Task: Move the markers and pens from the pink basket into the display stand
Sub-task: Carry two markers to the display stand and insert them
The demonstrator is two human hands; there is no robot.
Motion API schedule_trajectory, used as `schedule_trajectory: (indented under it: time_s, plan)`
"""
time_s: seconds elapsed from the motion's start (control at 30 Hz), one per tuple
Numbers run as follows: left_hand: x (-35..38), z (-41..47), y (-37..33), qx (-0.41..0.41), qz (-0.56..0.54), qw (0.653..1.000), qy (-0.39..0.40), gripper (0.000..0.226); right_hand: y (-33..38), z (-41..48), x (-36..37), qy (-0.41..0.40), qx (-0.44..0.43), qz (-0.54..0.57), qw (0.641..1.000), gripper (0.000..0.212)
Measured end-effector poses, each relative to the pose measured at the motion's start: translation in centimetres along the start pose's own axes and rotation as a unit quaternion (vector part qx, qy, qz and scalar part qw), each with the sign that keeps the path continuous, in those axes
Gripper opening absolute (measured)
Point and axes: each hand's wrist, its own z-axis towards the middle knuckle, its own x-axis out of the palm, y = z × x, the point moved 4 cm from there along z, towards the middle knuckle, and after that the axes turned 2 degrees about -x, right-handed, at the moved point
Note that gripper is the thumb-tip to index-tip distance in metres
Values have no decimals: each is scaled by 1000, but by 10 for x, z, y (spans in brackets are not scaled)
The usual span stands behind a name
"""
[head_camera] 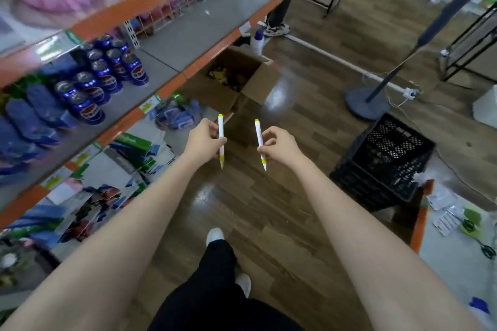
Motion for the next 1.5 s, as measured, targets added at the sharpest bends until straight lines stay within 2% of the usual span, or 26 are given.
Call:
schedule_trajectory:
  time_s: [0.2, 0.43, 0.7, 0.9, 1.17, 1.5]
  plan:
    - [-29, 57, -2, -16, -2, 999, -42, 21, 42, 69, 14, 58, -22, 10, 998, 25]
    - [-79, 115, -8, -48, -41, 995, -81, 19, 107, 143, 41, 106, -72, -35, 991, 23]
    - [-144, 141, 4, -77, -67, 982, -159, 21, 174, 191, 89, 156, -144, -76, 974, 18]
    - [-181, 133, 22, -113, -96, 965, -218, 24, 211, 201, 126, 216, -179, -86, 956, 23]
    - [-216, 103, 41, -138, -104, 929, -328, 23, 265, 197, 172, 305, -258, -103, 911, 25]
    - [-260, 60, 50, -150, -104, 876, -447, 19, 316, 184, 195, 354, -349, -121, 859, 21]
